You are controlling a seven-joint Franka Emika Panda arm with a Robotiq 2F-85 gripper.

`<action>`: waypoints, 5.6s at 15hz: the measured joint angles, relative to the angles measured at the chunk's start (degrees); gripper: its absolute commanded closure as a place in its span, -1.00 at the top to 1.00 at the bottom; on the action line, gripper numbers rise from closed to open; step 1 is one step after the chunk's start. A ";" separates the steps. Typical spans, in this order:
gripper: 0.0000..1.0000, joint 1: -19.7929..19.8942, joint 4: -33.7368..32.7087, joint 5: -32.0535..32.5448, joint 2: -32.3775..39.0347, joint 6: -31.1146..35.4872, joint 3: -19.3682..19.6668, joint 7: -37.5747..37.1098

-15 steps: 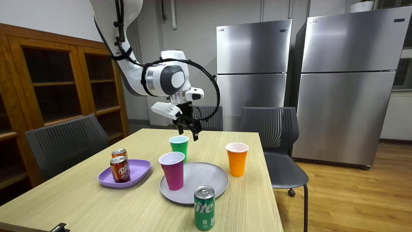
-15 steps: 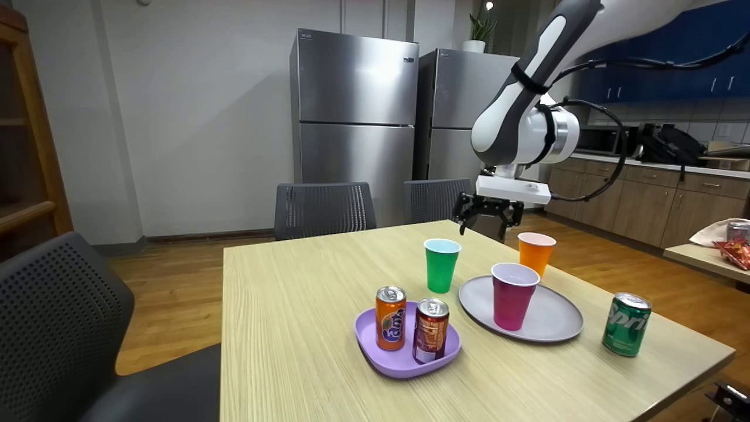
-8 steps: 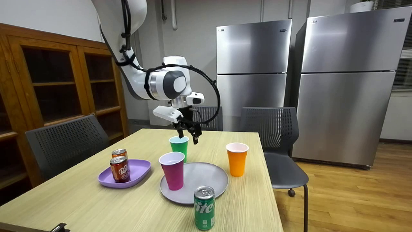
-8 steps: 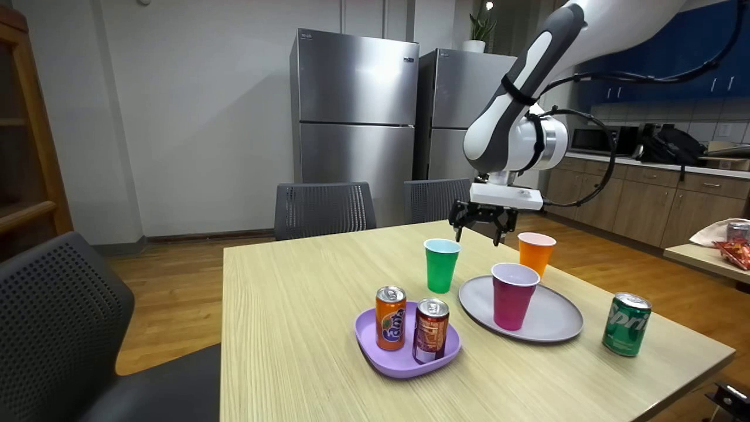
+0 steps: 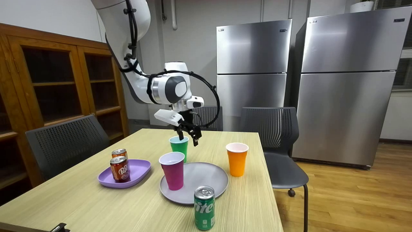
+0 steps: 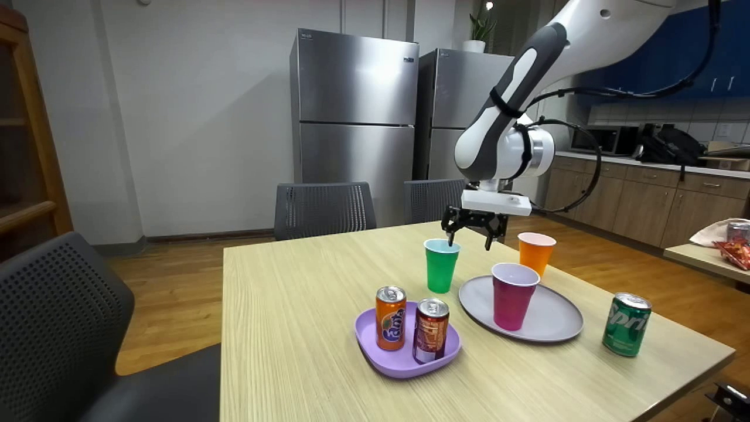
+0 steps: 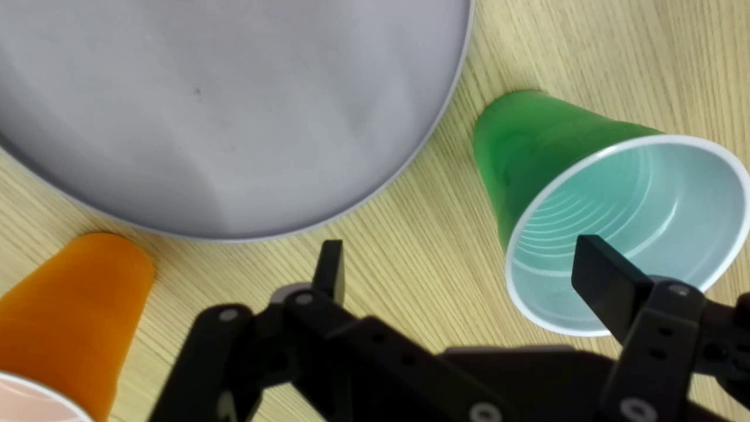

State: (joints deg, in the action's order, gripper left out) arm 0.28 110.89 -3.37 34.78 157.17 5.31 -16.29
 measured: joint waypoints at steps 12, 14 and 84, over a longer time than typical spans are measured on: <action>-0.08 -0.79 -4.72 0.00 4.48 -0.82 -0.02 0.00; -0.39 -0.79 -4.91 0.00 4.48 -0.82 -0.02 0.00; 0.99 6.53 9.49 -5.90 -5.90 3.53 -0.36 4.34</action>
State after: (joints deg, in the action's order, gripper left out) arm 6.80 120.38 -9.27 28.88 160.71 4.95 -11.95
